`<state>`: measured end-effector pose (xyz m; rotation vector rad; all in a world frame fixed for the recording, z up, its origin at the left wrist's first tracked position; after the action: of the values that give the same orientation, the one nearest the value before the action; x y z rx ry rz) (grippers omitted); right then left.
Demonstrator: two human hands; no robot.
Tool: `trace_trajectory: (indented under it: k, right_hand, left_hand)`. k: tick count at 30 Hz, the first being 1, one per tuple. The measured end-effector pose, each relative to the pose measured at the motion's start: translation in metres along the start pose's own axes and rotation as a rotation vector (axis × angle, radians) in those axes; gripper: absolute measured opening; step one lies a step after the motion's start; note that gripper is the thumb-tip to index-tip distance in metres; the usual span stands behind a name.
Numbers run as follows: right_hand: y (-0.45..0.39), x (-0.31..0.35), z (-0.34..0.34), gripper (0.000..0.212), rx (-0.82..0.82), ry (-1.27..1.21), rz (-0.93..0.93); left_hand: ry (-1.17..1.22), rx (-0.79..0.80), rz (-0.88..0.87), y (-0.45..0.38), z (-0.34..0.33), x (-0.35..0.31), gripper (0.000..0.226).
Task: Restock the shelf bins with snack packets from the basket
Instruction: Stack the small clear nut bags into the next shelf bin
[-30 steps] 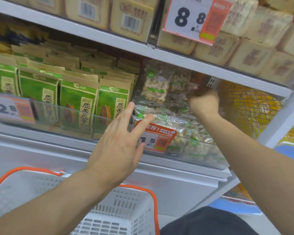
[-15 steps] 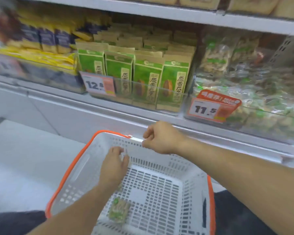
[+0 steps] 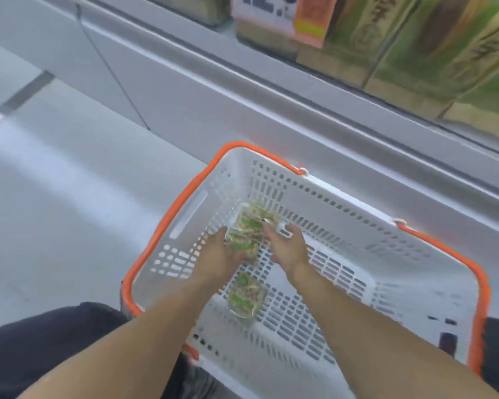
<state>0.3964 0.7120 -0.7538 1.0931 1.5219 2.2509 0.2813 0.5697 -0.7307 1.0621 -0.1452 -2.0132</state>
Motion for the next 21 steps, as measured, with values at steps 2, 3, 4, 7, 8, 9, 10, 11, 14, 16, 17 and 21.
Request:
trace_trajectory:
  k: [2,3,4,7,8,9,10,11,14,16,17,21]
  right_hand:
    - [-0.012,0.008,-0.012,0.073,0.022,-0.142,-0.067]
    - [-0.020,0.012,-0.016,0.070,0.004,-0.143,-0.070]
    - [-0.028,0.013,-0.018,0.067,-0.016,-0.128,-0.077]
    - [-0.049,-0.002,-0.026,0.059,0.025,-0.140,-0.159]
    - [-0.050,-0.007,-0.028,0.053,0.056,-0.147,-0.175]
    - [-0.051,-0.010,-0.029,0.047,0.089,-0.154,-0.168]
    - [-0.049,-0.012,-0.029,0.042,0.121,-0.155,-0.153]
    - [-0.047,-0.015,-0.028,0.039,0.159,-0.159,-0.143]
    - [-0.034,-0.022,-0.025,0.036,0.268,-0.105,-0.162]
    - [-0.026,-0.023,-0.020,0.047,0.310,-0.041,-0.161]
    - [-0.021,-0.020,-0.018,0.052,0.341,-0.027,-0.150]
    - [0.015,0.003,-0.011,0.060,0.481,-0.050,-0.092]
  left_hand:
    - [0.086,-0.042,0.012,-0.010,-0.003,-0.004,0.079]
    - [0.125,-0.070,0.013,-0.016,-0.002,-0.006,0.078]
    - [0.192,-0.115,0.022,-0.023,0.001,-0.006,0.077]
    - [0.455,-0.162,0.156,-0.035,0.005,-0.001,0.075]
    - [0.510,-0.162,0.194,-0.037,0.003,0.003,0.082]
    - [0.535,-0.144,0.244,-0.038,0.000,0.010,0.097]
    - [0.546,-0.123,0.289,-0.037,-0.005,0.018,0.112]
    - [0.554,-0.097,0.337,-0.035,-0.010,0.022,0.120]
    - [0.550,0.004,0.411,-0.022,-0.019,0.014,0.094]
    - [0.513,0.061,0.388,-0.015,-0.021,0.008,0.066]
    - [0.480,0.072,0.373,-0.010,-0.018,0.005,0.067]
    - [0.201,0.060,0.184,0.003,0.033,-0.037,0.051]
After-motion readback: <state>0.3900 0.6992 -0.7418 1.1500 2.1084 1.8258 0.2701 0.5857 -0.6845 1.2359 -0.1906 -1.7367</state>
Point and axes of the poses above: each hand's wrist, its own y-axis away from the middle knuckle, its own z-axis out of the back of the hand, x = y × z, the point moved 9 cm from there along -y, towards the middle knuckle, and after that the axes turned 10 degrees about -z, right-handed, at the moved point
